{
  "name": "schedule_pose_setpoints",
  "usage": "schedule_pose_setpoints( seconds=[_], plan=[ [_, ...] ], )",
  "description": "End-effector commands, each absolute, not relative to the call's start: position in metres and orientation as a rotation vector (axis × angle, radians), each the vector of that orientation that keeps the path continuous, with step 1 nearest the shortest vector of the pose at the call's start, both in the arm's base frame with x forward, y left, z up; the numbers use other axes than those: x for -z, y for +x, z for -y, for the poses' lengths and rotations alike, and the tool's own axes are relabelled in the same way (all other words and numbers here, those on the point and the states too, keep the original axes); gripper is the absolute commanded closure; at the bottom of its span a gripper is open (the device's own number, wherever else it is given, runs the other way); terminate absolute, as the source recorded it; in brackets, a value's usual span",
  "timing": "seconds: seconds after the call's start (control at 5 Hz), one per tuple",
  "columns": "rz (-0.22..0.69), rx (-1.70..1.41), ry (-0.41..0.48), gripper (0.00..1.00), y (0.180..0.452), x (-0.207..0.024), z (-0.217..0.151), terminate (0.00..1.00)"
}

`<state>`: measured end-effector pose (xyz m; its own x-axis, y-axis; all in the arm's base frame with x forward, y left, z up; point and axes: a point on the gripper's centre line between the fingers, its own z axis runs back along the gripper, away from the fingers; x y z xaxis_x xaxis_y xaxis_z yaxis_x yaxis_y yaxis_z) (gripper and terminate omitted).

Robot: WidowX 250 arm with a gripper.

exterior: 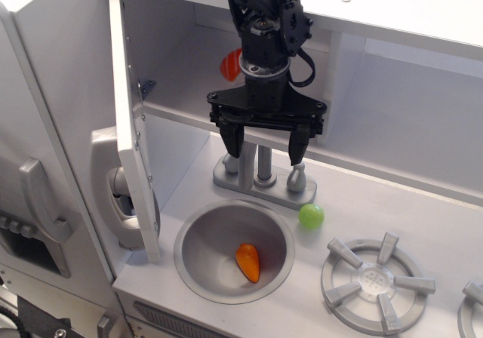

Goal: Close microwave

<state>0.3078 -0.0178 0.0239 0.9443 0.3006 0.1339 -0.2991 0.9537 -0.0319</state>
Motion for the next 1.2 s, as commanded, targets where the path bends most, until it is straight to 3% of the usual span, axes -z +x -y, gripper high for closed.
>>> schedule_pose_setpoints(
  seconds=[0.0, 0.4, 0.8, 1.0],
  plan=[
    [0.138, -0.306, -0.011, 0.00, 0.308, -0.024, 0.018, 0.00],
    [0.160, -0.238, -0.114, 0.00, 0.277, -0.097, 0.037, 0.00],
    [0.188, -0.173, -0.203, 0.00, 0.226, -0.154, 0.011, 0.00],
    [0.224, -0.209, -0.232, 0.00, 0.227, -0.189, -0.017, 0.00]
  ],
)
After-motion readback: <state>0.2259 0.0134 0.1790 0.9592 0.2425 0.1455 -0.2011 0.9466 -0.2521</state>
